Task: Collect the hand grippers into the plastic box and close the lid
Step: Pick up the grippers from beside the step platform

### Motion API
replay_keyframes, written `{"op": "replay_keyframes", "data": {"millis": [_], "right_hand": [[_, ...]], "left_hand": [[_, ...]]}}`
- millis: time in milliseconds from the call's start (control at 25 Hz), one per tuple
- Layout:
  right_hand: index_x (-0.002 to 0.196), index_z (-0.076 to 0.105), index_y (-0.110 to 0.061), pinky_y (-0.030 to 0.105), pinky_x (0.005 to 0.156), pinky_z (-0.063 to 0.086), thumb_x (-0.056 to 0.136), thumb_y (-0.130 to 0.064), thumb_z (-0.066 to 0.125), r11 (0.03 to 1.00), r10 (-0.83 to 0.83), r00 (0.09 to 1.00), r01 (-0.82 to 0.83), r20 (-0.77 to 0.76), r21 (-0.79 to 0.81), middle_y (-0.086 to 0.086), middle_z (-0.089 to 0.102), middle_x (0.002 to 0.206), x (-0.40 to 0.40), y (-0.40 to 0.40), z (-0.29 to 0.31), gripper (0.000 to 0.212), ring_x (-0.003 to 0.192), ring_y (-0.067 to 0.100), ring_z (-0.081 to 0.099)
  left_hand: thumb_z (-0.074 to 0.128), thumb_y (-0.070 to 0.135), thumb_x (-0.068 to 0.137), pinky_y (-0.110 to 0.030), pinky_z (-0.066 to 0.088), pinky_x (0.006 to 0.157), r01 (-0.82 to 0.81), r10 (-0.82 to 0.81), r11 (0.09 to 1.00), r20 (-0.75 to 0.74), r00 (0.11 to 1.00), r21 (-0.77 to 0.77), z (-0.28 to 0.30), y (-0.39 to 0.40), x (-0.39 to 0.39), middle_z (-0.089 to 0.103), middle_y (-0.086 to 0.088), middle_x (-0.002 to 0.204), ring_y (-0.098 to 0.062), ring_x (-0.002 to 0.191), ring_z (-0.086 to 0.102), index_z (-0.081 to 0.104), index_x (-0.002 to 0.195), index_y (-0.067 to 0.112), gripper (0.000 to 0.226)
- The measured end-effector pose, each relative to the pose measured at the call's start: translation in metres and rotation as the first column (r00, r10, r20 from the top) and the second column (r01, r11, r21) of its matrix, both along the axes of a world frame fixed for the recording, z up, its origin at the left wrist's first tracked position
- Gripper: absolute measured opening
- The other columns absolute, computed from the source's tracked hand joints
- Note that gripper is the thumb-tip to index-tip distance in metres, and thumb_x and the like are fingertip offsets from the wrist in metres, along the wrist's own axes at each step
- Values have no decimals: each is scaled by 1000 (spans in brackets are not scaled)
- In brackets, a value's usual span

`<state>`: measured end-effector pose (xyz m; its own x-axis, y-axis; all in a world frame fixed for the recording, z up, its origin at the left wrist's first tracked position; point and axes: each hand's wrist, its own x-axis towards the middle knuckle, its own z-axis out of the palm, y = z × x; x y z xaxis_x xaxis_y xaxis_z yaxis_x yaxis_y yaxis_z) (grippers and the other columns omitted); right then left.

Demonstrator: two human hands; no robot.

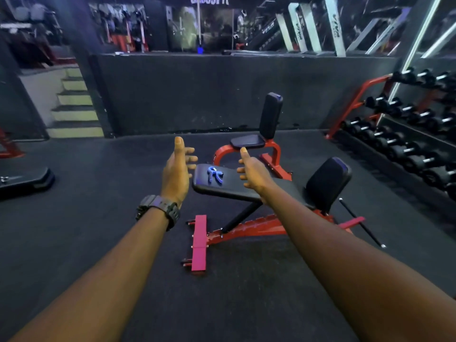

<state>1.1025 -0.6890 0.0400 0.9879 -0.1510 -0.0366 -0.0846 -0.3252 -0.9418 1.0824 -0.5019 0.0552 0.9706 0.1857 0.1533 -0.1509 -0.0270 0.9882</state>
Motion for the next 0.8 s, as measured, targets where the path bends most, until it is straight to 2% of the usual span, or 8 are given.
{"op": "replay_keyframes", "data": {"millis": [160,240,360,520,640,720,800], "right_hand": [[106,62,-11,53,102,47,90,-74,30,998,-52,997,50,-55,-47,1,67,97,96,27,-20,72,104,30,63],[109,62,-7,53,100,48,90,-74,31,996,-69,995,65,-74,-54,3,67,96,142,39,-27,76,98,27,62],[115,59,0,51,97,48,95,-68,33,994,-77,994,70,-79,-86,15,69,107,203,51,-43,76,102,30,63],[103,61,-7,50,100,47,96,-65,36,994,-64,989,52,-131,-93,13,69,109,302,61,-84,64,108,32,61],[84,56,-17,50,100,46,96,-64,37,997,-47,984,36,-174,-68,12,69,109,377,56,-124,52,110,33,61],[75,51,-16,46,97,47,99,-60,36,996,-31,979,13,-203,-85,17,70,104,410,54,-147,52,104,34,62],[68,46,-18,37,83,45,101,-57,36,994,-11,964,-17,-267,-104,14,66,88,445,56,-175,52,89,29,58]], "left_hand": [[24,75,81,-38,48,85,44,-44,999,-45,998,12,-12,26,108,68,-8,111,-20,96,62,65,112,19,76],[24,75,82,-37,49,83,57,-55,998,-68,996,22,-17,38,159,68,-7,111,-19,95,63,65,112,19,76],[24,75,82,-38,49,84,73,-71,997,-95,993,19,-26,49,223,68,-7,111,-19,95,63,65,113,19,76],[26,78,79,-37,48,84,72,-68,997,-131,989,21,-52,55,316,68,-5,110,-18,95,63,65,111,21,75],[26,76,81,-38,49,87,54,-46,998,-181,982,41,-79,46,385,68,-7,114,-20,99,64,64,115,19,77],[25,75,81,-37,49,86,51,-41,998,-224,974,41,-94,40,418,69,-6,113,-21,100,65,64,116,18,78],[25,75,80,-37,49,84,44,-37,999,-274,961,21,-114,35,456,69,-5,110,-20,97,64,65,113,19,76]]}}
